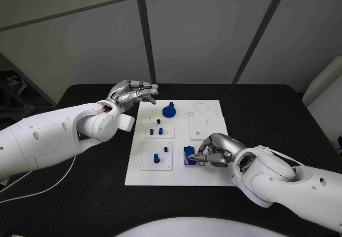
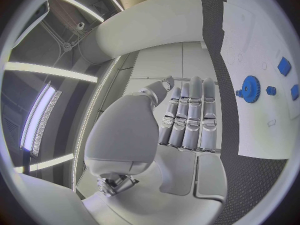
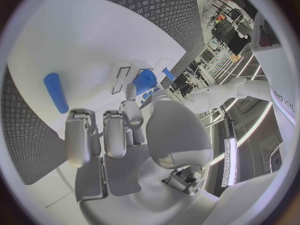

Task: Assemble the parts on the task board

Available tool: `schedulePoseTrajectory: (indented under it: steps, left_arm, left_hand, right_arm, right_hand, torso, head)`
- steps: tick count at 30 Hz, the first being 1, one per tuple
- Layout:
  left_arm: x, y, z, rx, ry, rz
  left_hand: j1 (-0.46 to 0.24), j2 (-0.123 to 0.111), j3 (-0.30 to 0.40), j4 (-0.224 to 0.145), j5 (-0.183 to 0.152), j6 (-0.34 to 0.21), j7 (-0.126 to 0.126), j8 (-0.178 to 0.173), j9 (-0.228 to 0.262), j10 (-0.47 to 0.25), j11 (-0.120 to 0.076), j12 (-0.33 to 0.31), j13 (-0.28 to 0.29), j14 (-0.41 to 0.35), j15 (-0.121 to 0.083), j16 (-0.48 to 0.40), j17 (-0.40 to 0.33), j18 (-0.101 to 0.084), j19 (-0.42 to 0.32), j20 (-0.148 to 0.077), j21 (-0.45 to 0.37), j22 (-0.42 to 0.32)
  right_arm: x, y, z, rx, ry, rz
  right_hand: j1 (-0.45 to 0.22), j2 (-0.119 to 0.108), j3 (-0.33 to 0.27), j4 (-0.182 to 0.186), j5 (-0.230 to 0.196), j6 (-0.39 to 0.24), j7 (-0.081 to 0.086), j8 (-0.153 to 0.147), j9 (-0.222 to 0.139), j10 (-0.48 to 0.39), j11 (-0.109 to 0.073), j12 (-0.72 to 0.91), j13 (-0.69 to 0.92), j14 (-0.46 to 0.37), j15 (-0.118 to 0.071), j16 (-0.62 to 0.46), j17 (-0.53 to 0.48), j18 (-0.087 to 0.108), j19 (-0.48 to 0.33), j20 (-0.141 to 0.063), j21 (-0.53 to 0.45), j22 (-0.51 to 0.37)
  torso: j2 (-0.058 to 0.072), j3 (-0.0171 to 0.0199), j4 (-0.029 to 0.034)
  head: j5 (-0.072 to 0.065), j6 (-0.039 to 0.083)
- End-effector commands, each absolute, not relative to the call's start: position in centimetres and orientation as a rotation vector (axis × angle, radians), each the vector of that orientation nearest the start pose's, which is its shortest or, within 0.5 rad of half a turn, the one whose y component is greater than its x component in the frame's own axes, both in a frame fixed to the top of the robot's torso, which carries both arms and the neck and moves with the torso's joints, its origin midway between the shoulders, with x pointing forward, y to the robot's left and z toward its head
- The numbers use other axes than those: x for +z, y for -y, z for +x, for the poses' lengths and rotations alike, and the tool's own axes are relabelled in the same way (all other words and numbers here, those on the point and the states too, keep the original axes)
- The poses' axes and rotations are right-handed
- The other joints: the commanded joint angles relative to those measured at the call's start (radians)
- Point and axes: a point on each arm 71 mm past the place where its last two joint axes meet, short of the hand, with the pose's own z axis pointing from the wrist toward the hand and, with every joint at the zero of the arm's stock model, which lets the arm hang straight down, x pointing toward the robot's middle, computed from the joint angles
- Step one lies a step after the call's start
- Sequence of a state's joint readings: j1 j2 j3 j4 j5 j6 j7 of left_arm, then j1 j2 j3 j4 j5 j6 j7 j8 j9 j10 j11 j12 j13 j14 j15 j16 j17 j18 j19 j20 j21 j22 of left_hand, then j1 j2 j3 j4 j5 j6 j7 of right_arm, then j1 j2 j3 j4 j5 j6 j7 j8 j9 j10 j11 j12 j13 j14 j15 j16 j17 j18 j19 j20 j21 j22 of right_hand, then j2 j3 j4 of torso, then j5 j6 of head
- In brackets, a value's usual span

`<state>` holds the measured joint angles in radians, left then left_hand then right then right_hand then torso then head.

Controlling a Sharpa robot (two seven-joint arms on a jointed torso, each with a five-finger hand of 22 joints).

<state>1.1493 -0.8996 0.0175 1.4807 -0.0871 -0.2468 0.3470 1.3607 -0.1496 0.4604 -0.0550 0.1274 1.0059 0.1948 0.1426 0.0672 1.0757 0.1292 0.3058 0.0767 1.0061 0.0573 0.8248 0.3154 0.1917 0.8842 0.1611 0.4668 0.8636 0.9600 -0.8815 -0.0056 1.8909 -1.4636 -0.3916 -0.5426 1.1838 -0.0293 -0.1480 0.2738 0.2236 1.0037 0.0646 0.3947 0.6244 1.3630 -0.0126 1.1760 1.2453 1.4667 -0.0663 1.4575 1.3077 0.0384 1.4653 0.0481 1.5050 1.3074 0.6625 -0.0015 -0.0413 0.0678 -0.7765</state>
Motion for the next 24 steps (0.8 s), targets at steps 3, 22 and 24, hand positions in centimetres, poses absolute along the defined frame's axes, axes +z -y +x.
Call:
schedulePoseTrajectory:
  steps: [3, 22, 24]
  left_arm:
    - [-18.48, -24.67, 49.37, -1.502, -1.444, -1.088]
    - [-18.52, -24.6, 49.41, -1.502, -1.446, -1.089]
    - [-18.53, -24.61, 49.4, -1.502, -1.447, -1.089]
  left_hand:
    - [0.0, 0.008, -0.007, 0.001, 0.007, -0.001, 0.002, -0.001, 0.0, -0.006, -0.002, 0.005, -0.001, 0.002, 0.003, -0.004, -0.001, -0.011, -0.001, 0.005, -0.005, -0.001]
    - [-0.002, 0.012, -0.007, 0.003, 0.007, -0.001, 0.002, 0.0, 0.0, -0.007, -0.002, 0.007, -0.001, 0.002, 0.004, -0.005, -0.002, -0.011, 0.0, 0.006, -0.006, -0.002]
    - [-0.002, 0.012, -0.007, 0.003, 0.007, -0.001, 0.002, 0.0, 0.0, -0.007, -0.002, 0.007, -0.001, 0.002, 0.004, -0.005, -0.002, -0.011, 0.0, 0.006, -0.006, -0.002]
  right_arm:
    - [-23.5, 14.24, 36.96, 0.681, -1.883, 0.098]
    - [-24.13, 14.13, 37.52, 0.659, -1.912, 0.084]
    - [-24.18, 13.98, 37.58, 0.66, -1.913, 0.082]
  right_hand:
    - [0.016, 0.004, 0.0, -0.005, 0.006, 0.003, -0.007, -0.004, 0.002, 0.012, 0.0, 0.009, 0.006, 0.065, -0.007, -0.001, 0.055, -0.016, 0.042, -0.005, 0.004, 0.194]
    - [0.042, 0.022, -0.004, -0.001, 0.021, 0.007, -0.009, -0.004, 0.007, 0.017, -0.002, 0.016, 0.014, 0.066, -0.009, 0.0, 0.057, -0.017, 0.044, -0.007, 0.006, 0.197]
    - [0.046, 0.024, -0.004, -0.001, 0.021, 0.007, -0.009, -0.003, 0.007, 0.018, -0.002, 0.017, 0.015, 0.066, -0.009, 0.0, 0.057, -0.017, 0.044, -0.007, 0.006, 0.197]
  torso:
    - [0.0, 0.0001, -0.0003]
    - [0.002, -0.0003, 0.0013]
    - [0.002, -0.0003, 0.0017]
  head:
    - [0.001, -0.001]
    - [0.001, -0.004]
    - [0.001, -0.004]
